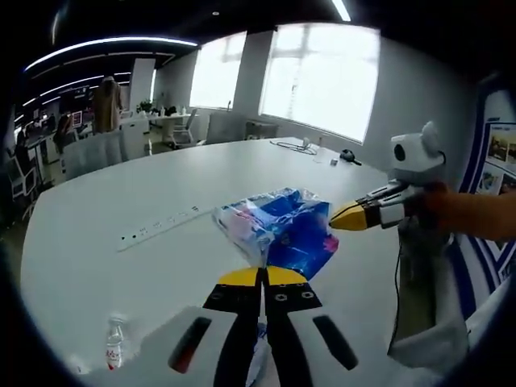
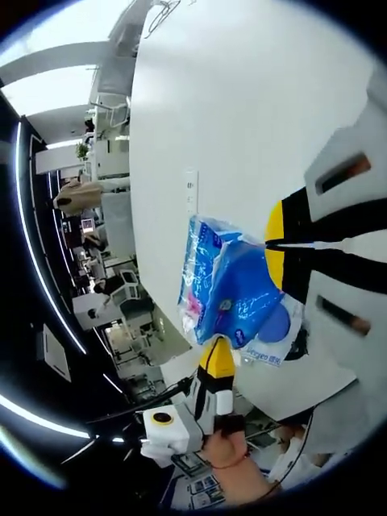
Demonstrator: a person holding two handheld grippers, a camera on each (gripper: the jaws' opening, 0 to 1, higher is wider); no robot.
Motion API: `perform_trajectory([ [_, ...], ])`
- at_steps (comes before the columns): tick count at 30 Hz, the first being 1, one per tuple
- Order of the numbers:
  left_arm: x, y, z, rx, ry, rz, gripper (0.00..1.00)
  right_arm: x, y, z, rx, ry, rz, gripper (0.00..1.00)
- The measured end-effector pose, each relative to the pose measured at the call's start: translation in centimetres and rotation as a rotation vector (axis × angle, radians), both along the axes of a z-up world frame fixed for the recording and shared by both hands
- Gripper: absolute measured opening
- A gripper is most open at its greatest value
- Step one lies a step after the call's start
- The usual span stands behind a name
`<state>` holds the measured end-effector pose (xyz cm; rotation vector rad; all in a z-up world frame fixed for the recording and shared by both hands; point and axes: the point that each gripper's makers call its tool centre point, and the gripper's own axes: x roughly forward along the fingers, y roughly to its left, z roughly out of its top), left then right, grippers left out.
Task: Arrange the tabletop items into an orderly group along one side of the table until the central work area is clear of visible clutter.
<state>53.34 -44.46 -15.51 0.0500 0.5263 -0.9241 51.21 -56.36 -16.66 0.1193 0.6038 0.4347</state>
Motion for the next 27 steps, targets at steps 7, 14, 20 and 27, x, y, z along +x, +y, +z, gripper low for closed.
perform_trajectory([
  [7,0.5,-2.3,-0.5,-0.004,0.013,-0.02,0.0,0.3,-2.3,-0.3,-0.013,0.004,-0.031,0.0],
  [14,0.8,-4.5,-1.1,-0.004,0.024,-0.029,0.0,0.6,-4.4,-0.5,-0.031,0.009,-0.056,0.0],
  [20,1.1,-6.5,-1.8,-0.006,0.04,-0.04,0.0,1.1,-6.4,-0.9,-0.048,0.016,-0.076,0.0],
  [27,1.4,-8.0,-2.9,0.002,0.056,-0.037,0.0,1.7,-8.0,-1.6,-0.058,0.024,-0.092,0.0],
])
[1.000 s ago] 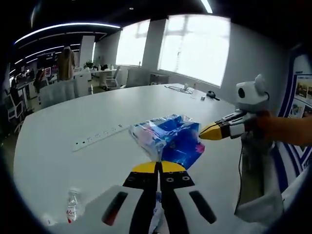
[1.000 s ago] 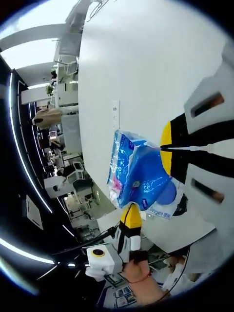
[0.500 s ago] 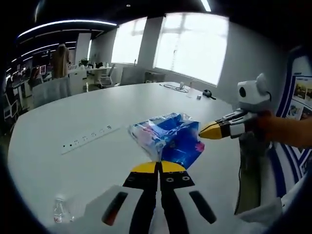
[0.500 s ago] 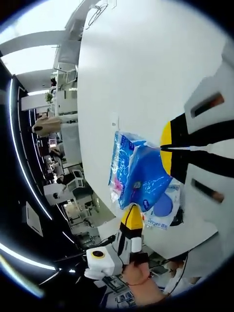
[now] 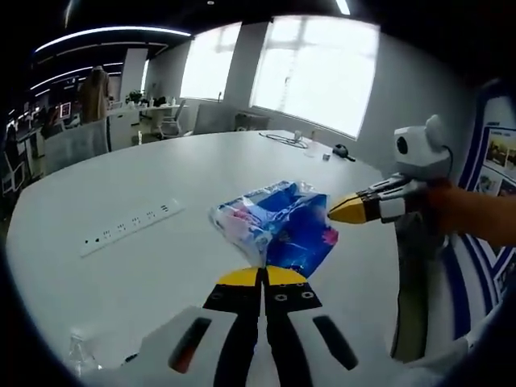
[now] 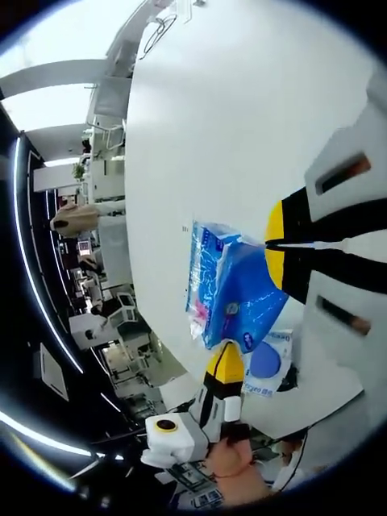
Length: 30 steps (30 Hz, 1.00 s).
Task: Arrange the tabletop items into an orderly group along one side of the table until the central work area is clear of visible clutter.
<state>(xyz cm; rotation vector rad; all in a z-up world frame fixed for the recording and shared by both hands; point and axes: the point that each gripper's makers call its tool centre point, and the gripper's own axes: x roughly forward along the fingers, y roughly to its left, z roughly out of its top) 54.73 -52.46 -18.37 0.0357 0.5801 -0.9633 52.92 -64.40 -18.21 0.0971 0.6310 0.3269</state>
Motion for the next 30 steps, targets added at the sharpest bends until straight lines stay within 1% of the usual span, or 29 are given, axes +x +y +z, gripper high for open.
perform_trajectory([
  [6,0.5,-0.9,-0.9,0.007,0.015,0.011,0.0,0.9,-1.0,-0.9,-0.021,0.012,0.002,0.0],
  [11,0.7,-1.7,-2.3,0.026,0.039,0.019,0.0,1.3,-1.6,-1.8,-0.03,0.029,0.003,0.0],
  [18,1.2,-3.1,-4.5,0.055,0.077,0.031,0.0,2.0,-3.2,-4.1,-0.035,0.063,-0.005,0.0],
  [30,2.0,-5.5,-8.0,0.088,0.117,0.044,0.0,3.1,-5.6,-7.6,-0.038,0.109,-0.03,0.0],
])
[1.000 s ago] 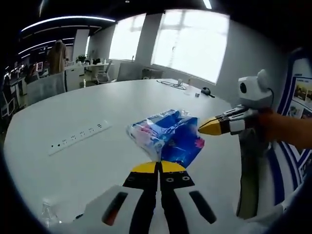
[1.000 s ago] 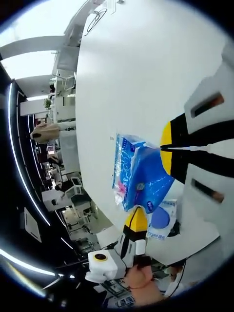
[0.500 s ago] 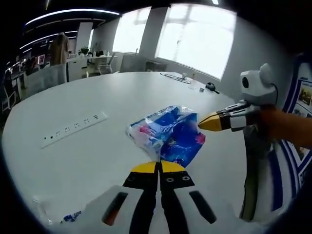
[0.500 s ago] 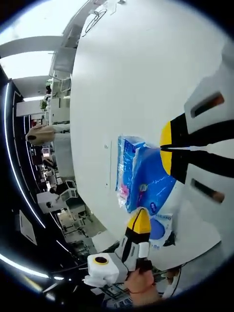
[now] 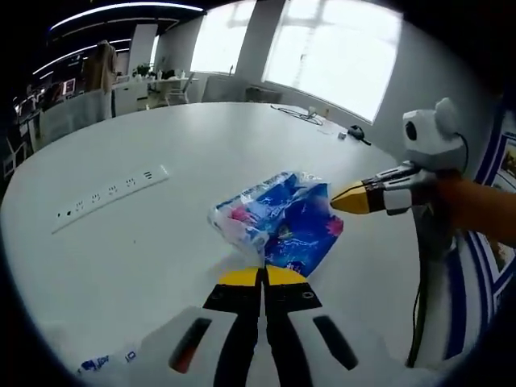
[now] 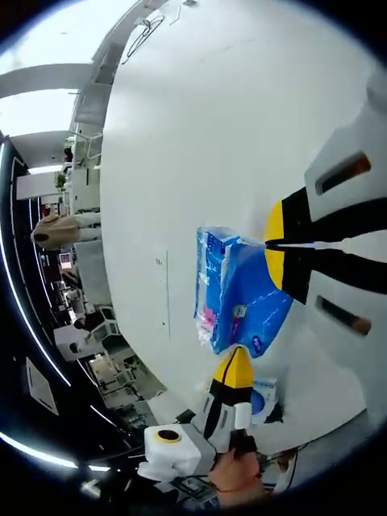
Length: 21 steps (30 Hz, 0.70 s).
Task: Arrange the tabletop items into an orderly group along one side of the table until the central work area is clear of visible clutter.
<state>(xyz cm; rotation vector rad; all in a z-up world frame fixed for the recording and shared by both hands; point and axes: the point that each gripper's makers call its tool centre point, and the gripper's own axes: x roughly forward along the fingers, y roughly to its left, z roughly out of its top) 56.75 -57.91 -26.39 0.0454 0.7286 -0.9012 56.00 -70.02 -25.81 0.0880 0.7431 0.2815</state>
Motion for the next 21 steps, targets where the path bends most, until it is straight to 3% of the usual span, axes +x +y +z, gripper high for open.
perform_trajectory([
  [7,0.2,-0.4,-2.5,0.034,0.04,0.026,0.0,0.3,-0.5,-2.2,0.004,0.031,0.002,0.0],
  [21,0.6,-0.8,-5.1,0.072,0.077,0.042,0.0,0.6,-0.9,-4.7,0.023,0.067,-0.013,0.0],
])
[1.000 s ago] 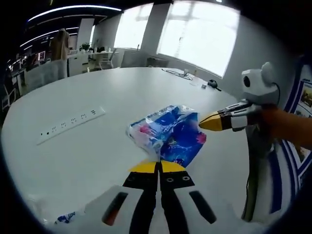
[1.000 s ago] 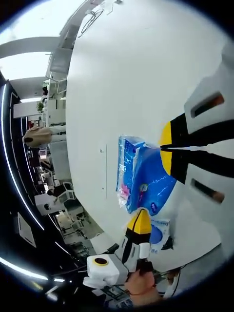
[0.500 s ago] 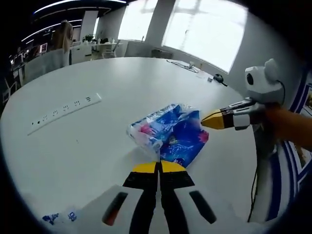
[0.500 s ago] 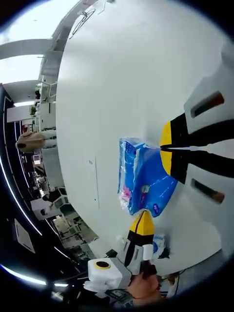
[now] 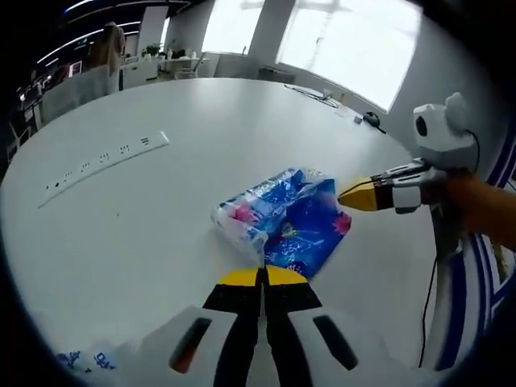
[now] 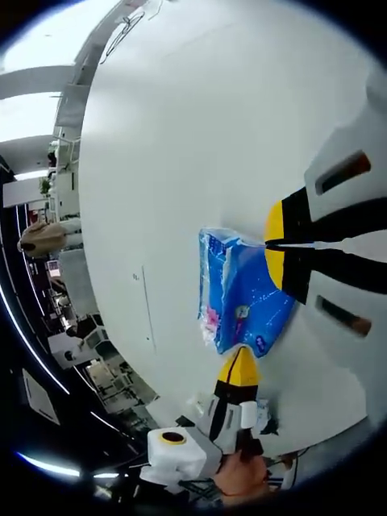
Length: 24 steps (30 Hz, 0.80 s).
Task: Arrange the tabletop items into an orderly group along one side of the table until the central work area is clear of visible clutter.
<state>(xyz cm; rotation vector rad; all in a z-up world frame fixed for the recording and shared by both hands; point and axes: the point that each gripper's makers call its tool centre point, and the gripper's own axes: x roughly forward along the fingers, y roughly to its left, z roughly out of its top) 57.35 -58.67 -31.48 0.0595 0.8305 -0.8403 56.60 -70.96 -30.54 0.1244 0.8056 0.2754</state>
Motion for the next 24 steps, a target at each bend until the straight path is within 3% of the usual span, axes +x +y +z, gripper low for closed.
perform_trajectory([
  [24,0.2,0.0,-1.3,0.015,0.024,-0.001,0.0,0.2,-0.1,-1.3,0.005,0.026,-0.008,0.0],
])
